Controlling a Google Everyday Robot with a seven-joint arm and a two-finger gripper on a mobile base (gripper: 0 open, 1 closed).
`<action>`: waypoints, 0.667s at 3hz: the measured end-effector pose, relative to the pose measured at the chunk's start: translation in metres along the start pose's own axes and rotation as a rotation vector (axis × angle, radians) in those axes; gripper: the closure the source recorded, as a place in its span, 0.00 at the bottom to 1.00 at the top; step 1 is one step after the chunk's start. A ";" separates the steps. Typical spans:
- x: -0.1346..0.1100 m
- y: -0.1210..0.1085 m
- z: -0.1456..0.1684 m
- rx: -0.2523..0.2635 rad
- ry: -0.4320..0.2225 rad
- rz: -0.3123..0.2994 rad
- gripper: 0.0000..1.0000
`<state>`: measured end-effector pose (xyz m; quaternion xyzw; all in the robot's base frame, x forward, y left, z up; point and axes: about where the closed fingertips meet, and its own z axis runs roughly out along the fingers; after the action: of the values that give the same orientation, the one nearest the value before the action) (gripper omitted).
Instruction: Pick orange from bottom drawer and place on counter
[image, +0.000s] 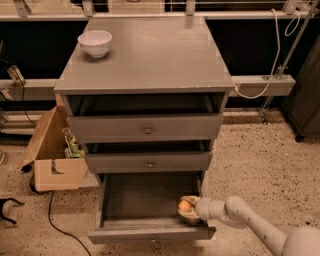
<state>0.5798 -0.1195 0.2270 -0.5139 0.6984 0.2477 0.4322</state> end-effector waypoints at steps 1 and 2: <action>-0.022 0.010 -0.003 -0.067 -0.023 -0.061 1.00; -0.086 0.029 -0.025 -0.179 -0.080 -0.234 1.00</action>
Offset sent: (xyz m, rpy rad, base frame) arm -0.0563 0.0567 0.1770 0.0092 -0.2675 0.5389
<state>0.5529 -0.0856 0.3102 -0.6178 0.5912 0.2772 0.4382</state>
